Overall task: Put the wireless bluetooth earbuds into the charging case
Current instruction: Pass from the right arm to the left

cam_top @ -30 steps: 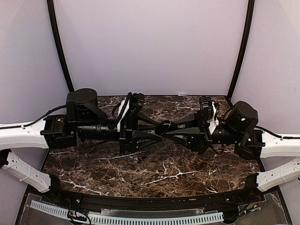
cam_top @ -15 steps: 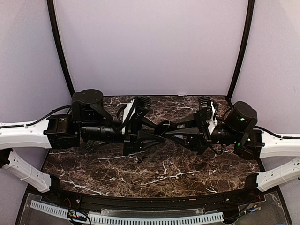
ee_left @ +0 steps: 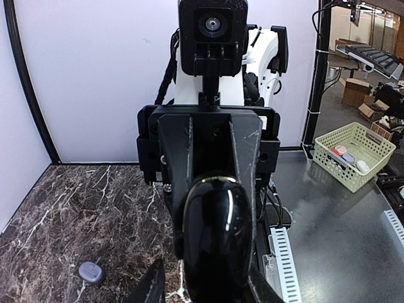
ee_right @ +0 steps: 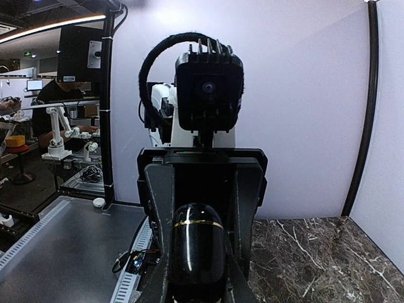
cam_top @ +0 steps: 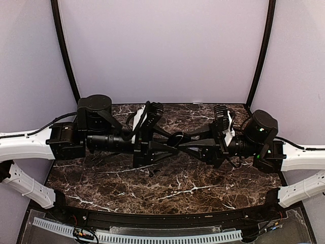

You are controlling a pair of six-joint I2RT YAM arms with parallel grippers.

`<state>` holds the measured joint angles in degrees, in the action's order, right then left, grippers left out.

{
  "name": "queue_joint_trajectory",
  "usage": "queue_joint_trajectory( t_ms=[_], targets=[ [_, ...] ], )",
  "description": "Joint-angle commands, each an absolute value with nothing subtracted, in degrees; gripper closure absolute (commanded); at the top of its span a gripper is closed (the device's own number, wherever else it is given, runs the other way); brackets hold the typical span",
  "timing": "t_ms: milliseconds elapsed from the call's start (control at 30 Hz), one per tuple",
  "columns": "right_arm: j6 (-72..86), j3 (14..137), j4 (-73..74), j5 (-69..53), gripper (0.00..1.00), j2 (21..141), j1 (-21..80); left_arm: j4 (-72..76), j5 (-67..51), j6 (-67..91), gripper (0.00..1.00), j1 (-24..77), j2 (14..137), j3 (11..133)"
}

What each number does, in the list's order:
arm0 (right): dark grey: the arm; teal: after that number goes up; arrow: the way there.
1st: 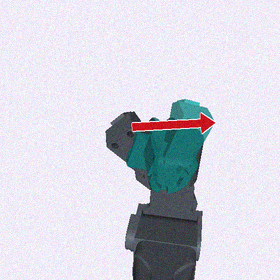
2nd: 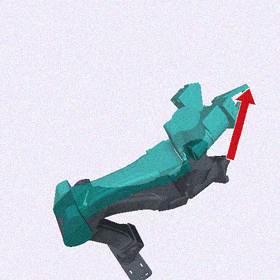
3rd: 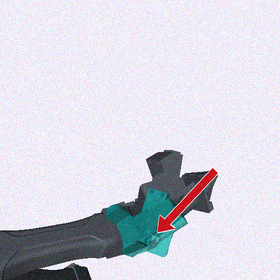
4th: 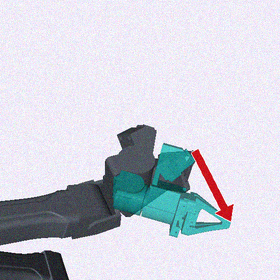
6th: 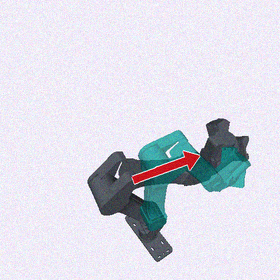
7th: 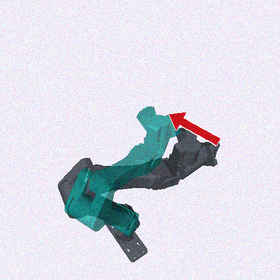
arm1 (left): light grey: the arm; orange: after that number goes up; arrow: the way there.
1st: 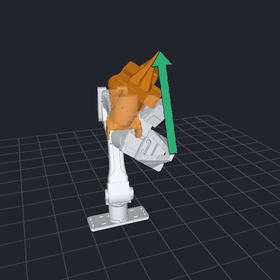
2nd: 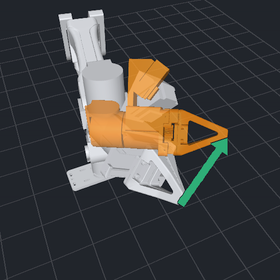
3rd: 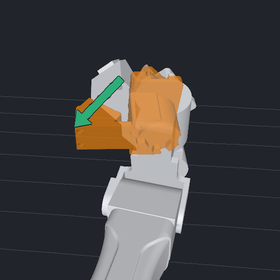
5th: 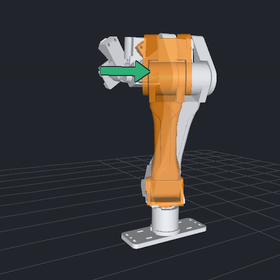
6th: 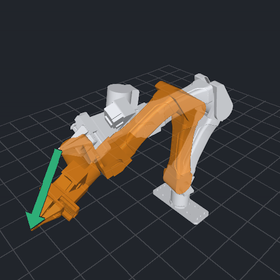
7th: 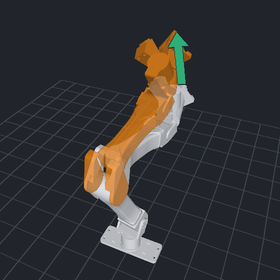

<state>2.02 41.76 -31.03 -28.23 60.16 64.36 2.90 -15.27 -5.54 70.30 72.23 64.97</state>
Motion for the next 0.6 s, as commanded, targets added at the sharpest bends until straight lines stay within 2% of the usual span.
queue_joint_trajectory(
  t_ms=[0, 100, 200, 333, 500, 567],
  targets=[
    [2.0, 41.6, -31.9, -27.9, 1.0, 60.1, 64.2, 2.3, -15.4, -5.2, 0.65, 70.6, 71.9, 67.3],
    [2.0, 41.6, -31.8, -28.0, 1.0, 60.1, 64.2, 1.7, -15.8, -5.5, 0.79, 70.6, 72.1, 67.8],
    [2.4, 41.7, -31.6, -27.9, 0.97, 59.7, 64.2, 1.0, -15.6, -5.9, 0.88, 70.6, 72.3, 67.8],
    [1.8, 42.4, -28.9, -27.2, 0.65, 58.5, 64.2, -2.3, -15.5, -6.9, 0.97, 70.6, 72.7, 68.2],
    [0.4, 44.3, -19.3, -25.6, 0.49, 55.9, 64.2, -8.2, -14.0, -8.9, 1.0, 70.6, 72.3, 68.9],
    [-1.7, 44.8, -15.7, -25.0, 0.48, 54.8, 64.2, -10.4, -13.8, -10.0, 1.0, 70.6, 71.9, 68.9]
  ],
)
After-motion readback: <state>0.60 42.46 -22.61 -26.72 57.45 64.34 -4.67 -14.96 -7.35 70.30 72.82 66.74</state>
